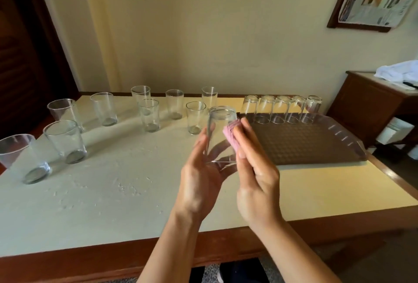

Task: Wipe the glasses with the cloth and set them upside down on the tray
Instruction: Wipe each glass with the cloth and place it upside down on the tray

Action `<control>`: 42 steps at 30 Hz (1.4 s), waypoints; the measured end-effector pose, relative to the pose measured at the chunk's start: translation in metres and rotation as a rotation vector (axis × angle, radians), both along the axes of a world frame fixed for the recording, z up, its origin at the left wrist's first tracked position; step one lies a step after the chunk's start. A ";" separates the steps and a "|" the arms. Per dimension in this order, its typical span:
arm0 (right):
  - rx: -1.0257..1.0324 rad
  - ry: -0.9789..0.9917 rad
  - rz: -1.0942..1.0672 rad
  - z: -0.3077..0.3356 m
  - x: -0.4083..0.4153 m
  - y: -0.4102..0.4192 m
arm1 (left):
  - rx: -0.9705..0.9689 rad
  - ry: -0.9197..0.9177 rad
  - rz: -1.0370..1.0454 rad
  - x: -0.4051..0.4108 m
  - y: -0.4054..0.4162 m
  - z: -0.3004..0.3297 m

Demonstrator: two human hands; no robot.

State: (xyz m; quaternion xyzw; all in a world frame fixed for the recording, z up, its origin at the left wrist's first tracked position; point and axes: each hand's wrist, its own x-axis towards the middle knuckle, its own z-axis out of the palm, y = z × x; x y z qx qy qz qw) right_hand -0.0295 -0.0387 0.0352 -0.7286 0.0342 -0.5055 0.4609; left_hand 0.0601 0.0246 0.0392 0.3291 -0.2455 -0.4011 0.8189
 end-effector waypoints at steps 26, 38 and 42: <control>-0.006 0.031 -0.032 0.003 0.002 -0.014 | 0.139 -0.361 0.095 -0.004 0.001 -0.012; -0.059 0.042 -0.019 -0.002 -0.003 -0.006 | 0.109 -0.270 0.063 0.000 0.005 -0.007; -0.081 0.068 -0.082 0.015 0.003 -0.019 | 0.085 -0.239 0.157 -0.005 0.001 -0.005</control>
